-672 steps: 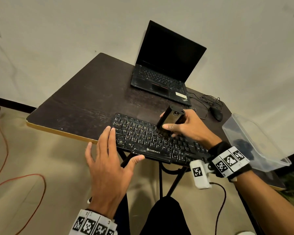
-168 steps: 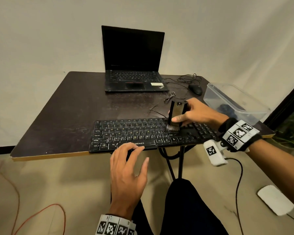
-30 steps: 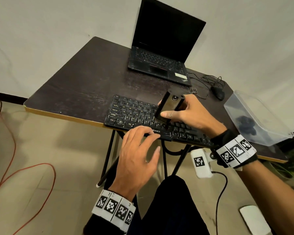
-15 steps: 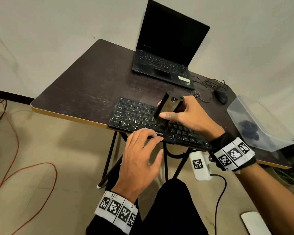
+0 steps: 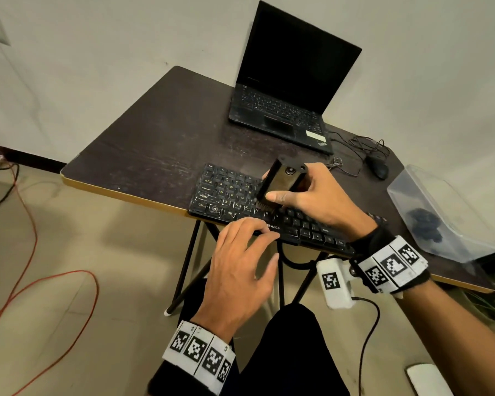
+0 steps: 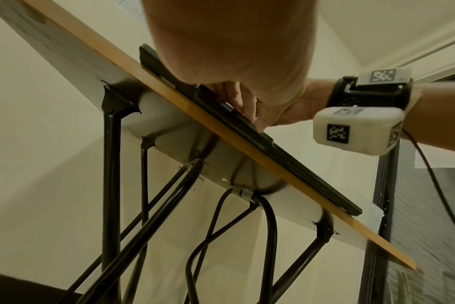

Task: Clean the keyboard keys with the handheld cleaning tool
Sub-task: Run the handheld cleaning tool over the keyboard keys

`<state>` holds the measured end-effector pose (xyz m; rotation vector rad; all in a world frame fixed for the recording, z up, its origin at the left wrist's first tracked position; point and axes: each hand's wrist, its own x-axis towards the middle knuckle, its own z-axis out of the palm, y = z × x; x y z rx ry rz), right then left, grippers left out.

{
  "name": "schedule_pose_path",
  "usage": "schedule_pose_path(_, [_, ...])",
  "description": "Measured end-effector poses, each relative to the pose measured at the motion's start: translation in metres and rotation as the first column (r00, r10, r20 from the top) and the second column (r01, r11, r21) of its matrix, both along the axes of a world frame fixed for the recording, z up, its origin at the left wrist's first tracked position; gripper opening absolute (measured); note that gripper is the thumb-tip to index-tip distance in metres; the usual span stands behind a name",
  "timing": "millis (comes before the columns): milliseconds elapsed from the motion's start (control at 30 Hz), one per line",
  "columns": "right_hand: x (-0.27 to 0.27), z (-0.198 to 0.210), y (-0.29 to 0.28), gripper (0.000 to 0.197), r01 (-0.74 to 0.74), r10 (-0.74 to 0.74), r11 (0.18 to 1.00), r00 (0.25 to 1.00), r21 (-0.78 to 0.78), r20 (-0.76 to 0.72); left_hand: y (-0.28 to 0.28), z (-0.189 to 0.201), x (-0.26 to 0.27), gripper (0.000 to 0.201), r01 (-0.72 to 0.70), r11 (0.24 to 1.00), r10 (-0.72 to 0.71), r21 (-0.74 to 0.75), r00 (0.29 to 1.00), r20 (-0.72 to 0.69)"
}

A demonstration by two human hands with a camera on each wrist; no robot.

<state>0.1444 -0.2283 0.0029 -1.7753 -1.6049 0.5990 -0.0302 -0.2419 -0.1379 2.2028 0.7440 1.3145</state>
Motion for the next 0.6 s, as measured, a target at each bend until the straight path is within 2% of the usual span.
schedule_pose_path(67, [-0.004, 0.001, 0.000, 0.027, -0.060, 0.060, 0.998, 0.998, -0.028, -0.012, 0.001, 0.001, 0.000, 0.031, -0.004, 1.000, 0.004, 0.003, 1.000, 0.001])
schedule_pose_path(233, [-0.001, -0.003, 0.002, 0.026, 0.012, -0.012, 1.000, 1.000, 0.021, -0.002, 0.000, 0.000, 0.000, 0.031, -0.005, 1.000, 0.005, -0.005, 1.000, -0.004])
schedule_pose_path(333, [-0.007, -0.001, 0.000, 0.028, -0.058, 0.058, 0.998, 0.998, -0.024, -0.005, 0.000, 0.001, -0.001, 0.032, 0.002, 1.000, -0.002, 0.003, 1.000, -0.003])
schedule_pose_path(467, [-0.002, -0.001, 0.005, 0.028, 0.025, -0.025, 1.000, 0.998, 0.007, -0.060, 0.000, 0.001, -0.002, 0.032, -0.004, 1.000, 0.004, -0.001, 1.000, -0.002])
schedule_pose_path(600, [-0.013, 0.003, 0.000, 0.028, -0.139, 0.138, 0.989, 0.990, -0.051, -0.030, 0.000, 0.003, -0.001, 0.033, -0.001, 1.000, 0.001, 0.014, 1.000, 0.008])
